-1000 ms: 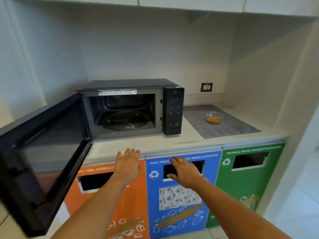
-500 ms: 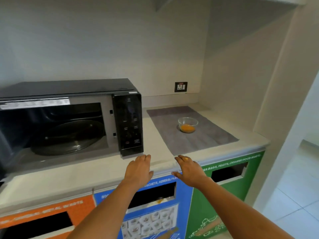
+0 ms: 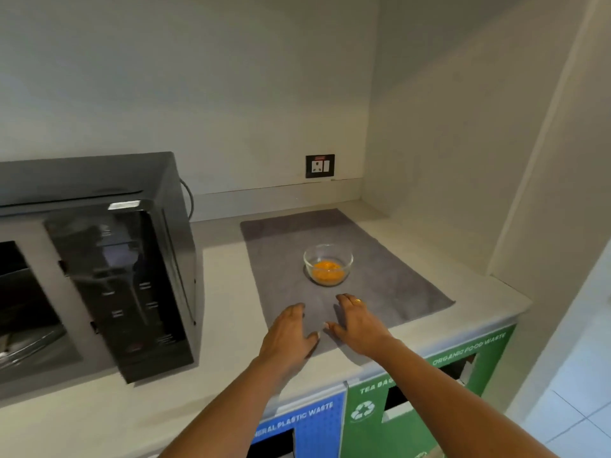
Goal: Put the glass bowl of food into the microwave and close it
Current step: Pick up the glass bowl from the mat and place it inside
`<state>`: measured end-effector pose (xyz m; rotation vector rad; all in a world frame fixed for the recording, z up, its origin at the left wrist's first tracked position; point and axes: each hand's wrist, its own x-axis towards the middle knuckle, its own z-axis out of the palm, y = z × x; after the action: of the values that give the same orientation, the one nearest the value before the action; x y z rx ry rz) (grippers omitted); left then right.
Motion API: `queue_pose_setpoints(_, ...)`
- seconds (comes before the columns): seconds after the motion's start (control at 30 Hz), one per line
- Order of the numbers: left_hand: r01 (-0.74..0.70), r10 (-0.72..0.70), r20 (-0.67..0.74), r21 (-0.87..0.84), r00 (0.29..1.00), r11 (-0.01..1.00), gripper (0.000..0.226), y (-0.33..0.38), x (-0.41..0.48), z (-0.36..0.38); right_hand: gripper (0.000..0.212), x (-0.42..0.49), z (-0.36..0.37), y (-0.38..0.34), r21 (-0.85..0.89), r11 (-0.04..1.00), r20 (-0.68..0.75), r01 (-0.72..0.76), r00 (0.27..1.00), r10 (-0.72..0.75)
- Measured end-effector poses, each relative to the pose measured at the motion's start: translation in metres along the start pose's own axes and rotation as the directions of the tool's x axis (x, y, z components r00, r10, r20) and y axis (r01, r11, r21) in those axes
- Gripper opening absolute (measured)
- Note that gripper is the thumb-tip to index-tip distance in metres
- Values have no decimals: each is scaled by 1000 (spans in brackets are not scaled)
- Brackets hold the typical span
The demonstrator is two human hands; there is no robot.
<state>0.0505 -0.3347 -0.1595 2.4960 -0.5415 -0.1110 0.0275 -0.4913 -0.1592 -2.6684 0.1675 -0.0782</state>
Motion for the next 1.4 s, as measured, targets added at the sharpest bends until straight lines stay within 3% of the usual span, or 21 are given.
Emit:
queue_pose_setpoints(0.27, 122, -176, -100, -403, 979, 907, 82, 10, 69, 25, 77, 59, -3, 32, 324, 943, -126, -71, 985, 117)
queue_pose_setpoints(0.43, 132, -229, -109, -552, 967, 823, 96, 3, 104, 32, 101, 87, 4, 46, 536, 838, -126, -103, 972, 200)
queue_pose_setpoints(0.5, 129, -223, -100, -566, 970, 814, 99, 0, 115, 33, 103, 96, 4, 50, 559, 824, -120, -91, 975, 188)
queue_pose_setpoints(0.67, 85, -192, -99, -640, 976, 763, 98, -3, 135, 39, 76, 114, 0, 58, 641, 765, -153, 59, 987, 53)
queue_pose_setpoints(0.93, -17, -122, -137, -732, 983, 681, 93, 1, 151, 41, 94, 131, 10, 62, 702, 705, -146, 98, 989, 8)
queue_pose_setpoints(1.4, 34, -183, -89, -815, 979, 579, 92, 5, 153, 44, 97, 128, 18, 55, 679, 723, -254, 132, 965, 62)
